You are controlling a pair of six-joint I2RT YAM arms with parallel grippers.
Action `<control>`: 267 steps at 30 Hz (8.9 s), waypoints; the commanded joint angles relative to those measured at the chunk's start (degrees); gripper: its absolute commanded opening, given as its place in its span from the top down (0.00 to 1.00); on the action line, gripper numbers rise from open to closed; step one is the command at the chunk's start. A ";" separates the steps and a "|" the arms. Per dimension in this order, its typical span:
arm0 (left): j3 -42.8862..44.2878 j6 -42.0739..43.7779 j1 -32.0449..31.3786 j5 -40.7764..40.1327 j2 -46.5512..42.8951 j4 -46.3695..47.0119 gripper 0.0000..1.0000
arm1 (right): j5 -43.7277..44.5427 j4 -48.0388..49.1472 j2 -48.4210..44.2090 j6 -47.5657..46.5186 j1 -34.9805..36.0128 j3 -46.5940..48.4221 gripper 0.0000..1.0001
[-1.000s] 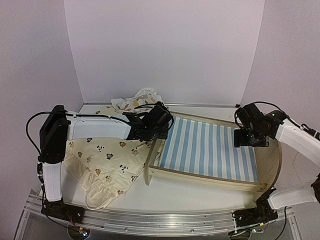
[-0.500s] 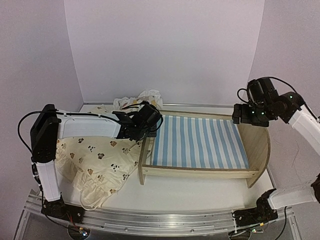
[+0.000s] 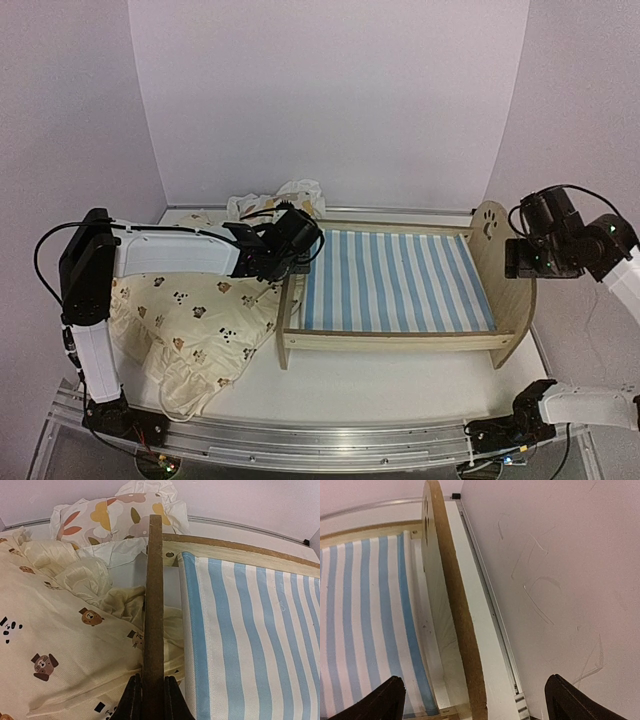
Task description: Set up the pet bed
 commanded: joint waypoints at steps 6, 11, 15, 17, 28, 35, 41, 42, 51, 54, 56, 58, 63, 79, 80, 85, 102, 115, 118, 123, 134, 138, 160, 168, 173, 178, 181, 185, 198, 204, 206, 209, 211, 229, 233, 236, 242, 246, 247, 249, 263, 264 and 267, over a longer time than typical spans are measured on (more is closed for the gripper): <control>-2.26 -0.29 3.18 -3.47 3.41 -9.29 1.00 | 2.95 5.86 5.83 -2.09 -0.09 -6.82 0.37; 1.89 0.02 3.94 -4.49 7.07 -10.43 1.00 | 4.91 10.53 8.36 -2.10 -0.04 -6.35 0.78; 4.54 2.07 6.04 -4.24 9.35 -9.69 1.00 | 4.83 13.99 13.46 -3.72 -0.26 -4.34 0.79; 5.13 3.35 7.47 -3.88 9.75 -8.77 1.00 | 5.30 14.87 17.08 -4.58 -0.85 -2.62 0.79; 5.59 11.40 8.59 -0.71 8.54 -4.70 0.95 | 0.72 20.26 26.50 -4.61 -4.75 2.67 0.71; 1.76 12.61 8.57 1.08 0.88 -7.22 0.30 | -2.49 19.78 21.18 -3.63 -4.74 2.18 0.30; -1.26 12.27 8.54 -0.84 -7.16 -12.57 0.03 | -2.97 19.37 17.66 -4.74 -4.65 2.80 0.02; -1.87 11.49 8.58 -2.15 -8.49 -14.22 0.02 | -3.06 19.15 17.25 -4.88 -4.67 2.84 0.02; -11.92 9.19 12.74 0.00 -22.05 -17.12 0.00 | -7.63 17.85 11.31 -4.76 -4.67 2.45 0.02; -14.85 14.77 13.10 10.80 -26.85 -8.45 0.00 | -9.81 17.85 11.46 -5.02 -4.65 2.67 0.02; -14.07 16.68 13.14 15.77 -27.52 -6.79 0.01 | -12.25 17.85 12.22 -4.85 -4.68 2.54 0.02; -12.23 17.31 13.13 17.43 -26.35 -7.37 0.01 | -15.96 17.85 12.96 -4.72 -4.64 2.03 0.02; -9.79 16.58 13.14 15.77 -20.92 -9.37 0.07 | -24.13 17.89 15.29 -4.60 -4.68 1.08 0.02; 2.41 17.31 10.31 24.88 -0.49 -5.03 0.33 | -10.44 18.05 16.17 -7.26 -4.65 0.26 0.65; 4.62 17.31 9.73 25.03 1.27 -5.28 0.33 | -8.42 18.22 16.45 -7.89 -4.70 0.46 0.65; 12.65 15.65 8.00 25.98 7.76 -6.97 0.33 | -2.22 19.30 19.09 -10.40 -6.72 1.97 0.66; 2.71 17.77 11.23 10.35 -10.50 -14.48 0.02 | -14.41 22.81 21.67 -11.14 -11.58 7.34 0.15; -18.37 14.21 20.59 18.48 -24.24 -15.32 0.00 | -19.46 17.20 16.47 -9.29 -11.53 10.77 0.02; -20.28 13.44 21.67 20.27 -19.54 -15.66 0.00 | -23.49 15.32 10.96 -7.69 -11.52 10.68 0.02; -19.32 12.38 21.84 20.17 -9.21 -14.84 0.01 | -29.26 15.21 1.46 -5.73 -11.52 9.71 0.02; -13.18 12.09 23.32 12.84 -11.36 -15.92 1.00 | -39.62 15.13 1.21 -3.63 -11.54 8.83 0.02; -5.12 11.86 23.29 12.16 -17.34 -19.65 1.00 | -43.73 15.14 3.04 -2.59 -11.49 9.17 0.02; 35.72 11.33 9.70 7.24 -12.85 -19.17 1.00 | -48.23 17.08 6.71 -0.58 -11.45 8.25 0.02; 32.34 10.20 8.23 14.97 -9.61 -10.43 1.00 | -48.54 18.68 6.95 0.52 -11.45 6.39 0.02; 32.27 7.29 4.37 17.88 -3.40 -5.76 1.00 | -48.50 19.08 4.98 1.67 -11.45 4.05 0.02; 33.57 3.96 1.61 22.38 4.83 -0.65 1.00 | -51.25 20.39 2.09 3.98 -11.48 0.99 0.02; 34.45 4.35 1.45 27.09 8.89 0.49 0.91 | -54.82 21.96 1.22 5.49 -11.46 -0.51 0.02; 26.90 4.78 1.53 28.59 5.39 7.25 0.05 | -56.38 28.06 1.50 15.09 -11.50 -3.91 0.02; 20.96 17.38 16.37 30.45 -3.63 3.68 0.00 | -43.97 46.77 9.59 39.33 10.53 -10.60 0.02; 23.39 25.87 25.16 33.65 -2.62 0.37 0.00 | -42.35 47.26 17.90 38.80 17.66 -4.47 0.02; 25.67 26.67 28.04 35.24 -0.51 -2.39 0.00 | -42.67 48.26 19.61 38.67 18.24 -3.23 0.02; 26.88 27.20 32.15 40.53 2.08 -3.30 0.00 | -44.53 49.57 22.52 38.66 18.48 -1.21 0.02; 28.73 28.13 34.38 44.16 4.02 -4.85 0.00 | -45.61 50.29 23.83 38.62 18.50 -0.13 0.02; 25.28 27.46 38.81 65.89 8.54 -7.45 0.14 | -39.37 50.87 26.42 29.75 18.63 -1.94 0.02; 22.70 26.79 38.77 69.95 7.55 -6.48 0.29 | -29.51 42.56 23.56 24.22 18.59 -2.41 0.02; 20.07 26.12 38.80 70.52 5.41 -5.60 0.47 | -23.72 34.96 24.65 22.30 18.10 -1.58 0.02; 14.40 25.03 38.81 69.82 1.08 -3.64 0.65 | -27.32 32.63 28.33 22.54 12.15 -4.13 0.02; 11.86 24.91 38.78 69.50 -1.44 -2.73 0.74 | -30.22 33.81 31.17 20.69 11.41 -2.65 0.02; 11.51 25.15 38.80 69.44 -1.91 -2.68 0.72 | -30.88 34.64 31.56 20.43 11.39 -2.69 0.02; 10.51 26.08 38.82 66.57 -3.11 -2.95 0.40 | -33.11 38.08 32.19 19.65 11.30 -3.66 0.02; 6.30 25.01 50.09 89.49 0.07 3.91 0.00 | -47.79 58.45 38.32 21.79 6.10 -9.70 0.02; 6.18 24.81 50.14 90.49 0.77 4.48 0.00 | -48.30 58.98 38.63 21.91 5.73 -9.81 0.02; 5.85 23.77 50.17 94.93 2.61 6.85 0.00 | -50.12 61.27 39.26 21.89 4.93 -10.19 0.02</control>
